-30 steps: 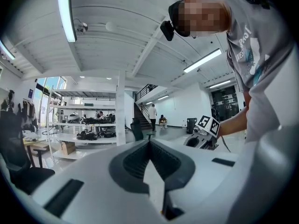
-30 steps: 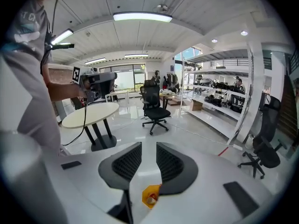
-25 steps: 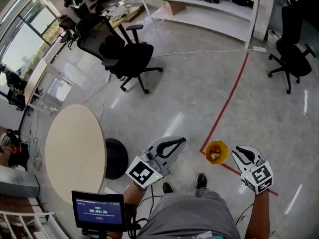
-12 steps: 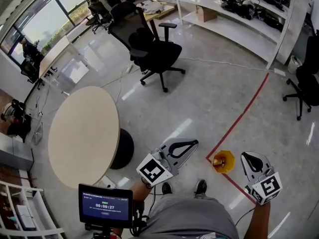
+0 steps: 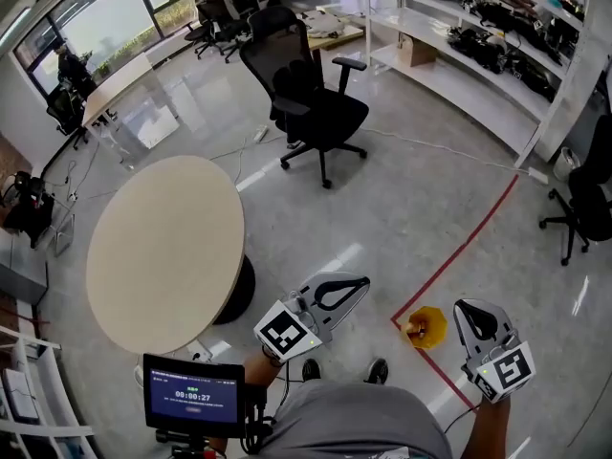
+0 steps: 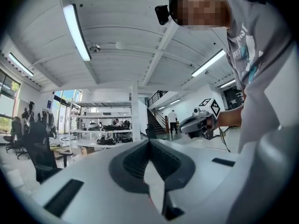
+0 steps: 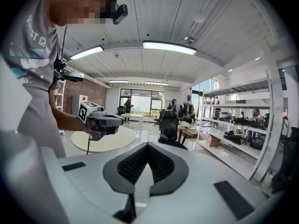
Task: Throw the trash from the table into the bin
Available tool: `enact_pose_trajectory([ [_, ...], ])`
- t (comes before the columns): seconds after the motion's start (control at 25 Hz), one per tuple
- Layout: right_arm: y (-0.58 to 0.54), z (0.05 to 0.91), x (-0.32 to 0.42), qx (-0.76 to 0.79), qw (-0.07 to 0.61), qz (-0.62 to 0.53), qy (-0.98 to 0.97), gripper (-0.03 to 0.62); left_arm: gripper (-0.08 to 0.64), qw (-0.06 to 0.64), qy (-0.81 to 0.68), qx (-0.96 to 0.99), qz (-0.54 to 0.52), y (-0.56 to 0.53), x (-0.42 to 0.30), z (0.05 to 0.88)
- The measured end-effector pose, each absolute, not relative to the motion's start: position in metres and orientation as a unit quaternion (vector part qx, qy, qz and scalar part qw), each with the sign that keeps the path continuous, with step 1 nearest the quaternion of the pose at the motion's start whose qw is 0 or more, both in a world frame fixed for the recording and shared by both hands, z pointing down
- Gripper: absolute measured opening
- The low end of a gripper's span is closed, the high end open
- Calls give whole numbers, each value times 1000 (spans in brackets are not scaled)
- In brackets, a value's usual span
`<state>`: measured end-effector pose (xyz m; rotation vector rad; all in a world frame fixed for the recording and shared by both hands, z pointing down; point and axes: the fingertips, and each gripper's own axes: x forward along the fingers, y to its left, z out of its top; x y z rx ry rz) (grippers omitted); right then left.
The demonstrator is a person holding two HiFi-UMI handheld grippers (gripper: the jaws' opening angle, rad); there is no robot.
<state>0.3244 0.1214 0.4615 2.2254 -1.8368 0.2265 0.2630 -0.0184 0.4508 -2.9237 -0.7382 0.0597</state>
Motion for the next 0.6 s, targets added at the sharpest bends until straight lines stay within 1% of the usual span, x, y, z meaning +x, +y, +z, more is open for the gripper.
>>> enact_pose_trajectory([
  [0.16, 94, 455, 295, 762, 132, 72, -630, 7, 43, 50, -224, -973, 28, -54, 226, 445],
  [0.36, 54, 458, 252, 763, 159, 71, -623, 6, 43, 35, -205, -977, 39, -100, 172, 446],
  [0.6, 50, 434, 245, 766, 164, 55, -619, 6, 43, 13, -196, -980, 12, -103, 157, 445],
])
